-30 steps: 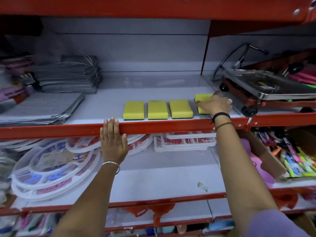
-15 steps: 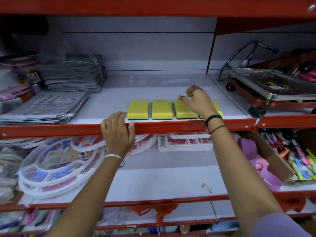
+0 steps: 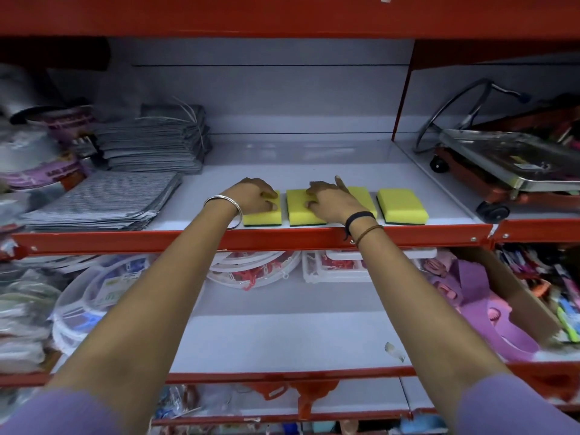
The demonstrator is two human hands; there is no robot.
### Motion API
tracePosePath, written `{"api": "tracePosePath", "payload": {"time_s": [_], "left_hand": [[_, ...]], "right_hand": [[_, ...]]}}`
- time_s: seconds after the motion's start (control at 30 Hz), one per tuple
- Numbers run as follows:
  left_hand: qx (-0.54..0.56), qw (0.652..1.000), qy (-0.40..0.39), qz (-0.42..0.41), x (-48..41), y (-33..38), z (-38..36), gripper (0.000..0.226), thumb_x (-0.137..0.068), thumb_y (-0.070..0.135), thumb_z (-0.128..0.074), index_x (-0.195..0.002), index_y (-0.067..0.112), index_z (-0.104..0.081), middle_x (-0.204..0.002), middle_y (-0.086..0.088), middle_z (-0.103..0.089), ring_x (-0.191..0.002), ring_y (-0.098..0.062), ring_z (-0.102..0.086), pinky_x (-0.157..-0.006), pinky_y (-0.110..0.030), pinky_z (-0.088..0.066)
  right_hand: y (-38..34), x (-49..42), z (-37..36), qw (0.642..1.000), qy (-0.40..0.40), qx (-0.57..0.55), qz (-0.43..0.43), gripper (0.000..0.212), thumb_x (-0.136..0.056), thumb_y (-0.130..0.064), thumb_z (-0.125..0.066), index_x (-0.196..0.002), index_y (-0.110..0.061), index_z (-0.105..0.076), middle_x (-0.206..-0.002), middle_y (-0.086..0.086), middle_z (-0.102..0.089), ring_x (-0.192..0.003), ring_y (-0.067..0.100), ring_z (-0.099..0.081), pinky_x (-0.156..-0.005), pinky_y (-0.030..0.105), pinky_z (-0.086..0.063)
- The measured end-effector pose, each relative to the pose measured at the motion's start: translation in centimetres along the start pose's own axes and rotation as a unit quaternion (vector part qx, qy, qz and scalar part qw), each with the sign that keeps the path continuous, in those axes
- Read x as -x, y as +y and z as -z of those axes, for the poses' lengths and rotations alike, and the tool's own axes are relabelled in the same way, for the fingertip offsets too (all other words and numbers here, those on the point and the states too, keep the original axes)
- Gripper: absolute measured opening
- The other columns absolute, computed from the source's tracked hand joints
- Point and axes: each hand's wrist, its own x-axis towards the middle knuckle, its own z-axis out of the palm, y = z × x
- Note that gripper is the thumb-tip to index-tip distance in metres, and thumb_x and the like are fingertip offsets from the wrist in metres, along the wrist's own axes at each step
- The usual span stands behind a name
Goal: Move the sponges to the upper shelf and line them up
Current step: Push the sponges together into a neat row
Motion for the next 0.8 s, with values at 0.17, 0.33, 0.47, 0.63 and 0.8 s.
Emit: {"api": "tracePosePath", "payload": {"time_s": [0.17,0.33,0.47,0.63,0.8], "left_hand": [[0.019,1.0,-0.002,-0.019,1.6,-1.4,0.2,0.042,-0.087,0.031,-0.064,-0.127,0.017,-0.058,-0.138,-0.005,-0.052,-0.128,-0.024,-0.045,-0.111,-0.035,-0.034],[0.029,0.999,0.016,-0.041,2.9,-1.4,0.1,0.042,-0.088,0.032,-0.064,-0.126,0.016,-0.059,-0.136,-0.004,-0.054,-0.127,-0.023,-0.048,-0.11,-0.034,-0.034],[0.026,0.998,0.016,-0.05,3.5,-1.5,-0.2,0.041,-0.087,0.035,-0.063,-0.125,0.019,-0.06,-0.135,-0.001,-0.055,-0.126,-0.023,-0.046,-0.11,-0.035,-0.033],[0.022,0.998,0.028,-0.047,4.0,-1.2,-0.5,0.04,-0.087,0.035,-0.063,-0.125,0.02,-0.06,-0.134,-0.001,-0.055,-0.125,-0.023,-0.047,-0.109,-0.037,-0.034],[0.024,0.999,0.021,-0.036,4.1,-0.8,-0.2,0.037,-0.087,0.032,-0.063,-0.122,0.021,-0.062,-0.132,0.001,-0.056,-0.124,-0.022,-0.048,-0.107,-0.036,-0.037]], "right_hand": [[-1.8,0.2,-1.2,0.997,0.005,-0.072,0.02,0.046,-0.096,-0.011,-0.04,-0.141,-0.019,-0.045,-0.151,0.005,-0.042,-0.137,0.029,-0.04,-0.115,0.037,-0.031],[-2.9,1.2,-1.4,0.996,0.013,-0.087,0.026,0.045,-0.095,-0.008,-0.041,-0.138,-0.018,-0.05,-0.15,0.004,-0.044,-0.138,0.027,-0.038,-0.114,0.034,-0.03],[-3.5,1.6,-1.8,0.995,0.019,-0.091,0.031,0.046,-0.094,-0.006,-0.042,-0.137,-0.019,-0.051,-0.149,0.003,-0.044,-0.138,0.027,-0.038,-0.115,0.034,-0.031],[-3.8,2.2,-1.9,0.993,0.031,-0.109,0.035,0.044,-0.095,-0.005,-0.043,-0.137,-0.016,-0.052,-0.15,0.003,-0.043,-0.139,0.025,-0.037,-0.116,0.03,-0.025],[-3.6,2.4,-1.7,0.991,0.025,-0.131,0.034,0.043,-0.093,-0.005,-0.045,-0.132,-0.019,-0.057,-0.148,0.004,-0.046,-0.137,0.024,-0.04,-0.115,0.029,-0.027]]}}
